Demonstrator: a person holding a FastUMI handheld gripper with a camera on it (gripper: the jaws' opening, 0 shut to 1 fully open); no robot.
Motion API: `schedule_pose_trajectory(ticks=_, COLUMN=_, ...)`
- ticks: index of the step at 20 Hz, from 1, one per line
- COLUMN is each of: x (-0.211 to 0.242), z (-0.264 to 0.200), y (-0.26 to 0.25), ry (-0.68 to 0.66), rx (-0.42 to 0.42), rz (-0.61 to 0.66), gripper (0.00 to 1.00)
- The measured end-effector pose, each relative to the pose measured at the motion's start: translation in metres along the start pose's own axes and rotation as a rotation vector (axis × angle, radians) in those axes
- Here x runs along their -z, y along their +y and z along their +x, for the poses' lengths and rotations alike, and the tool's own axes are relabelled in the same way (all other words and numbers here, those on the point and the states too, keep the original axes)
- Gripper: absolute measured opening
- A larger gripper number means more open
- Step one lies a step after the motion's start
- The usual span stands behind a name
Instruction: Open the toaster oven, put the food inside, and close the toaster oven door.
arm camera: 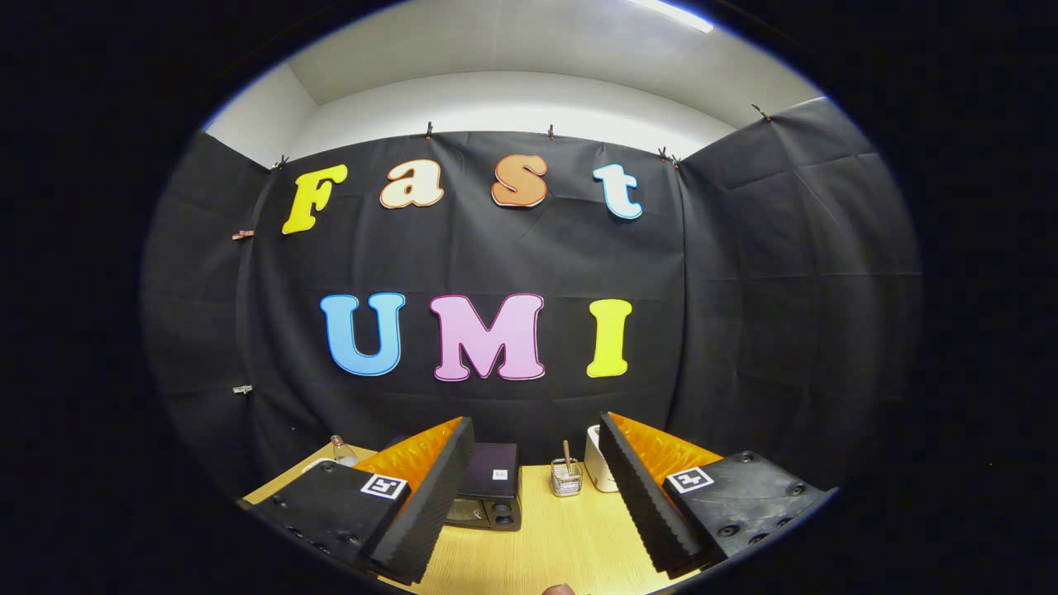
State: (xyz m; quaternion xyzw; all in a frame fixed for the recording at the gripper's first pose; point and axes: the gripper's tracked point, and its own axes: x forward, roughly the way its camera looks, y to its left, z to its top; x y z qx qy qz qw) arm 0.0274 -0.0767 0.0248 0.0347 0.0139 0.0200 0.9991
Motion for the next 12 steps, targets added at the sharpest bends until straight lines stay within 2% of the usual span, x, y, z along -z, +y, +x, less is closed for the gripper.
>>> schedule_pose_trajectory(ticks=12, x=-0.004, z=-0.011, y=0.001, ry=-0.009, rx=-0.001, rz=-0.002, gripper=0.98)
